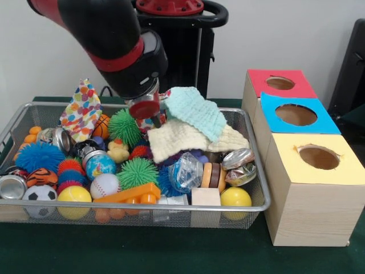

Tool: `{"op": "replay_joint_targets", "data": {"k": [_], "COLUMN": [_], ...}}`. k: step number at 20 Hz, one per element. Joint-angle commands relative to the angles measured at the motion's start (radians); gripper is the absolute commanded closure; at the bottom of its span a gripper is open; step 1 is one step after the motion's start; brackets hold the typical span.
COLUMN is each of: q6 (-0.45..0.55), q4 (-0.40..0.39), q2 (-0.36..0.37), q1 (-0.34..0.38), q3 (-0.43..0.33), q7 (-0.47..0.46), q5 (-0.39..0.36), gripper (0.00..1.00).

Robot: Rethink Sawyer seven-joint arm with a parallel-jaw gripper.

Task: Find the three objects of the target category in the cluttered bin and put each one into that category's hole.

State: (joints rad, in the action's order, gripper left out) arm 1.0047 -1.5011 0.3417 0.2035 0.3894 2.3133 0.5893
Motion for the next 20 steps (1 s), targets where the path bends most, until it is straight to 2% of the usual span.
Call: {"op": "replay_joint_targets", "data": {"k": [1, 2, 4, 6, 9, 12, 16, 20], "q6": [-0.44, -0.49, -0.558, -0.642, -0.726, -0.714, -0.655, -0.616], "q4": [0.0, 0.062, 0.141, 0.217, 0.287, 0.291, 0.258, 0.255], "q2": [-0.184, -0.243, -0.315, -0.388, -0.459, -0.464, -0.428, -0.419], "q1": [0.074, 0.081, 0.092, 0.085, 0.086, 0.101, 0.13, 0.112], "q3": [-0.088, -0.081, -0.076, -0.056, -0.055, -0.092, -0.131, -0.088], "q7": [0.172, 0.162, 0.16, 0.186, 0.206, 0.224, 0.193, 0.2], "q5": [0.035, 0.013, 0.001, 0.012, 0.051, 0.084, 0.089, 0.075], "gripper": [1.0, 1.0, 1.0, 1.0, 1.0, 1.0, 1.0, 1.0]}}
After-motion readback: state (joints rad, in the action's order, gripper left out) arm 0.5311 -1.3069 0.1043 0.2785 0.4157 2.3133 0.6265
